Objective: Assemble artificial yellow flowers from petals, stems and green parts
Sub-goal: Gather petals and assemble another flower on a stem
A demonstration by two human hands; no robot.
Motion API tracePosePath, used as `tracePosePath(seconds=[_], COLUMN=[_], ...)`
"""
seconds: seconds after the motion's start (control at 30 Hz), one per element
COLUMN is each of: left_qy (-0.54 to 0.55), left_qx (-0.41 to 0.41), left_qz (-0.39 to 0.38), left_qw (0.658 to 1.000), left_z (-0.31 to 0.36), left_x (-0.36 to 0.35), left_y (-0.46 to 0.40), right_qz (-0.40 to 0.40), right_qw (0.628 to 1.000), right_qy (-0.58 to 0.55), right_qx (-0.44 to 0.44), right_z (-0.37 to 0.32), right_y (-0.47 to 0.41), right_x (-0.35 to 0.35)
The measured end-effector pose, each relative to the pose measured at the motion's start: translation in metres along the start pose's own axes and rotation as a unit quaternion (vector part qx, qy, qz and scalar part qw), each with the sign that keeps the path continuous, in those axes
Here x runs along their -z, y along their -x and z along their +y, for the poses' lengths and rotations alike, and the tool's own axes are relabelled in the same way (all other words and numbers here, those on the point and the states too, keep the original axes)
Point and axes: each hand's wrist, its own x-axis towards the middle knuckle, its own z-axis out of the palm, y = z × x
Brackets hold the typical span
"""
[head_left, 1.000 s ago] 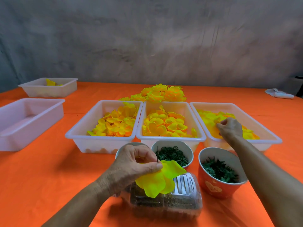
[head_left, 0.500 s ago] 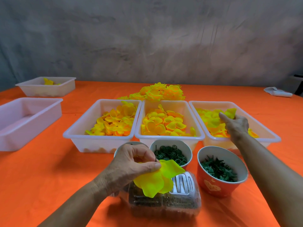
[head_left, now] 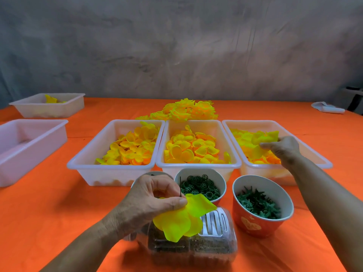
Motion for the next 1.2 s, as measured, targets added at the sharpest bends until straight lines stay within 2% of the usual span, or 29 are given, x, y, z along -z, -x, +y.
tracePosePath(seconds=[0.2,0.27,0.37,0.47,0.53,0.6,0.67,0.77,0.87,0.93,1.03,1.13,1.2], left_qy=[0.009,0.013,0.005,0.001,0.000,-0.003,0.002,0.022,0.028,0.024,0.026,0.027,0.028], left_qx=[-0.003,0.000,0.000,-0.004,-0.003,-0.003,-0.001,-0.001,-0.004,-0.006,-0.007,-0.007,-0.002], left_qz=[-0.015,-0.022,-0.026,-0.025,-0.026,-0.030,-0.033,-0.039,-0.047,-0.047,-0.039,-0.033,-0.023], left_qw=[1.000,1.000,1.000,1.000,1.000,1.000,0.999,0.999,0.998,0.999,0.999,0.999,0.999], left_z=[0.000,0.001,0.002,0.004,0.006,0.007,0.007,0.007,0.005,0.005,0.004,0.003,0.003], left_x=[0.001,0.001,0.001,0.002,0.002,0.002,0.001,0.002,0.003,0.004,0.005,0.003,0.002], left_y=[-0.001,-0.002,-0.002,-0.001,-0.001,-0.002,-0.002,-0.003,-0.003,-0.004,-0.003,-0.002,-0.001], right_qz=[-0.048,-0.034,-0.024,-0.035,0.015,0.031,-0.019,-0.101,-0.118,-0.105,-0.089,-0.059,-0.045], right_qw=[0.999,0.999,0.996,0.961,0.930,0.907,0.889,0.864,0.855,0.870,0.918,0.984,0.996], right_qy=[0.000,-0.003,0.086,0.273,0.367,0.402,0.418,0.462,0.486,0.465,0.370,0.146,-0.061], right_qx=[0.018,0.023,0.006,-0.016,0.029,0.127,0.186,0.174,0.139,0.129,0.114,0.089,0.042], right_z=[0.001,0.003,0.007,0.005,-0.002,-0.007,-0.011,-0.014,-0.012,-0.012,-0.009,-0.005,-0.004], right_y=[-0.004,-0.006,-0.010,-0.011,-0.007,-0.006,-0.006,-0.006,-0.007,-0.006,-0.010,-0.017,-0.016], right_x=[0.017,0.018,0.018,0.014,0.008,-0.002,-0.016,-0.039,-0.052,-0.054,-0.048,-0.033,-0.021])
